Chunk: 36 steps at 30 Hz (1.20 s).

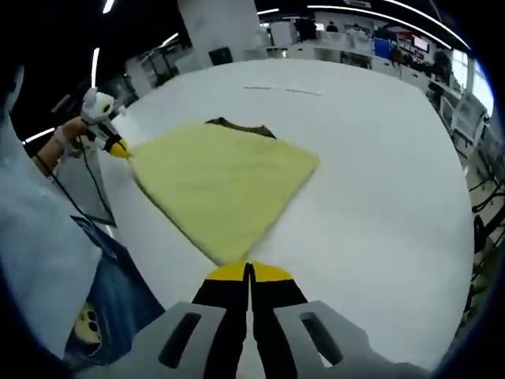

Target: Fold the garment on the visible template until the final outline fits inside the template.

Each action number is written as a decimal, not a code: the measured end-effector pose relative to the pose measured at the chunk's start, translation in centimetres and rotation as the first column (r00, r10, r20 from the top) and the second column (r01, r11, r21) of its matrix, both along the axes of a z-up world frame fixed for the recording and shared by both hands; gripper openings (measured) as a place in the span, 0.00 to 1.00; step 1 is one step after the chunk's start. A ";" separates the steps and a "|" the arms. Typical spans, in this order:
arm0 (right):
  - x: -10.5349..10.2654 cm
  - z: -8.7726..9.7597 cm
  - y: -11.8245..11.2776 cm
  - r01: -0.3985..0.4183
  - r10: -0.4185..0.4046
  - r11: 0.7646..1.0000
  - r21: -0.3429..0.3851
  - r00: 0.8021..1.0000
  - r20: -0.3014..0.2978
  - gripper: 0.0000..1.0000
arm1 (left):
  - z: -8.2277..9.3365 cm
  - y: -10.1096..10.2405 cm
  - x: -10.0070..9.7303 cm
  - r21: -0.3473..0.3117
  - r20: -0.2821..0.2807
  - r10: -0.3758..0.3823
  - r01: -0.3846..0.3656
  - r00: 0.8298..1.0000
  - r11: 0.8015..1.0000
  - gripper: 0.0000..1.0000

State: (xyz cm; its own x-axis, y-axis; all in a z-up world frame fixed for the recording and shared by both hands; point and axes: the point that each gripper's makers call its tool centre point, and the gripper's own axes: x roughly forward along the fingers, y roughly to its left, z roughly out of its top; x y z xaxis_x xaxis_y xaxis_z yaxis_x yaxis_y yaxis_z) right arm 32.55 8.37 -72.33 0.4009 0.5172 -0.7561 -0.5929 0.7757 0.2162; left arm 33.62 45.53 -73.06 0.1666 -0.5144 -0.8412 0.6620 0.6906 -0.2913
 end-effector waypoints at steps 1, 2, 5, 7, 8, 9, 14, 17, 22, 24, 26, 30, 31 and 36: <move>-0.2 -0.3 0.1 -0.003 0.003 1.000 -0.003 1.000 -0.004 0.01 | -0.3 0.1 -0.2 0.005 -0.015 -0.002 0.002 1.000 1.000 0.00; -0.3 -0.6 0.3 -0.006 0.006 1.000 -0.004 1.000 -0.006 0.01 | -0.6 0.2 -0.3 0.013 -0.017 -0.002 0.002 1.000 1.000 0.00; -0.8 -1.0 1.1 0.001 0.000 1.000 0.030 1.000 -0.026 0.01 | -1.1 0.5 -0.3 0.014 -0.030 0.012 -0.012 0.999 1.000 0.00; -1.2 -1.3 1.8 -0.001 0.004 0.998 0.056 0.999 -0.042 0.01 | -1.1 0.6 -0.4 0.012 -0.032 0.015 -0.015 0.999 1.000 0.00; -1.2 -1.5 1.9 -0.001 0.004 0.999 0.054 0.999 -0.041 0.01 | -1.1 0.6 -0.4 0.011 -0.033 0.016 -0.016 0.999 1.000 0.00; -1.2 -1.7 2.0 -0.002 0.004 0.999 0.051 0.999 -0.035 0.01 | -1.2 0.6 -0.4 0.010 -0.034 0.018 -0.018 0.999 1.000 0.00; -0.8 -2.0 2.2 0.010 -0.008 0.998 0.065 1.000 -0.029 0.08 | -1.5 0.6 -0.6 0.011 -0.041 0.021 -0.020 0.999 1.000 0.00; -0.9 -2.2 2.7 -0.011 0.013 0.997 0.073 0.999 -0.035 0.12 | -1.5 0.6 -0.6 0.008 -0.040 0.022 -0.022 0.999 1.000 0.00; -0.6 -3.1 2.8 -0.022 0.024 0.999 0.047 0.999 -0.032 0.11 | -1.5 0.5 -0.6 0.006 -0.039 0.026 -0.026 0.999 1.000 0.00; -0.3 -3.2 2.9 -0.024 0.025 0.998 0.056 0.999 -0.030 0.11 | -1.6 0.5 -0.7 0.005 -0.039 0.030 -0.029 0.999 1.000 0.00; -0.2 -3.4 3.0 -0.033 0.034 0.998 0.054 0.999 -0.028 0.11 | -1.7 0.5 -0.7 0.005 -0.039 0.032 -0.031 0.999 0.999 0.00; -0.1 -3.3 3.0 -0.054 0.055 0.998 0.033 0.998 -0.027 0.02 | -1.6 0.5 -0.6 0.003 -0.037 0.035 -0.035 0.999 0.999 0.00; -0.1 -3.0 3.0 -0.056 0.057 0.998 0.033 0.998 -0.029 0.02 | -1.5 0.4 -0.6 0.003 -0.035 0.036 -0.036 0.999 0.999 0.00; -0.1 -1.6 2.7 -0.060 0.060 0.998 0.032 0.998 -0.001 0.02 | -1.0 0.5 -0.3 -0.013 -0.044 0.056 -0.056 0.997 0.998 0.00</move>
State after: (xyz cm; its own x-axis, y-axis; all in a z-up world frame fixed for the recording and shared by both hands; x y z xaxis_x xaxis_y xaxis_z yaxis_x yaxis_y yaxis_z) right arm 32.44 11.09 -73.95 0.3674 0.5642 -0.7394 -0.6374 0.7316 0.2416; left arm 33.33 46.07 -74.08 0.1584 -0.5171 -0.8412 0.6088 0.7218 -0.3290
